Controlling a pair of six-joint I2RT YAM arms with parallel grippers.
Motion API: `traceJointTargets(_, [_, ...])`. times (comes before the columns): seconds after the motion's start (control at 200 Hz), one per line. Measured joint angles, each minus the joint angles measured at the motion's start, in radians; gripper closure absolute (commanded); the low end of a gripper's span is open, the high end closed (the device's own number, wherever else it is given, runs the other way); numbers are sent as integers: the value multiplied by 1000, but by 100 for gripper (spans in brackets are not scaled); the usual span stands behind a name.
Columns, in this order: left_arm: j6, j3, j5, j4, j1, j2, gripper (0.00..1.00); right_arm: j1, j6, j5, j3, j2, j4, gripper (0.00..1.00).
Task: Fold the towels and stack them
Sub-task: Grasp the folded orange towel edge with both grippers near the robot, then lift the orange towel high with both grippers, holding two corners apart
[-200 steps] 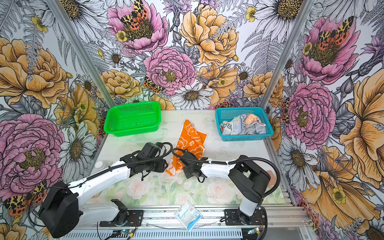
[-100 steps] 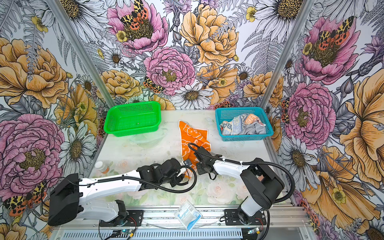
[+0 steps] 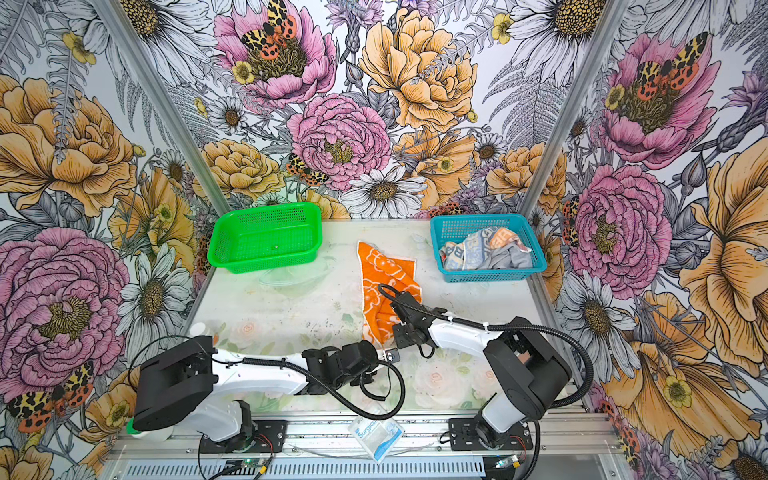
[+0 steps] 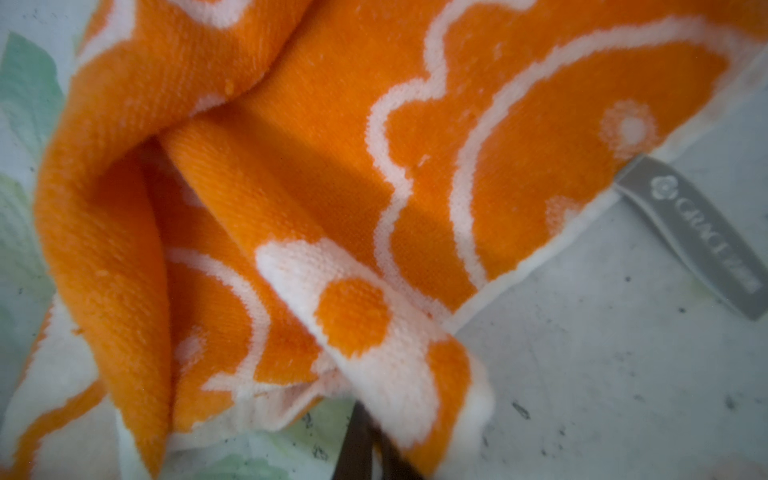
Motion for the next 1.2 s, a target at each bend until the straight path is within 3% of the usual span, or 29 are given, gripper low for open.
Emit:
traceJointTargets(0.375, [25,76,-85,60,-17,171,71,-13,-2,-14,0,0,0,100])
traceJointTargets(0.64, [36,105,-178,76,-22,206,93,-19,-3,-14,0,-2,0,100])
traceJointTargets(0.751, [23,94,-183,68,-22,177,100,-19,-3,-14,0,-6,0,100])
traceJointTargets(1.036, [-42,48,-171,46,-22,-5,100,-26,-19,-26,0,-32,-3,100])
traceJointTargets(1.201, [-97,43,-172,29,-6,-61,100,-26,-74,-49,0,-135,-18,100])
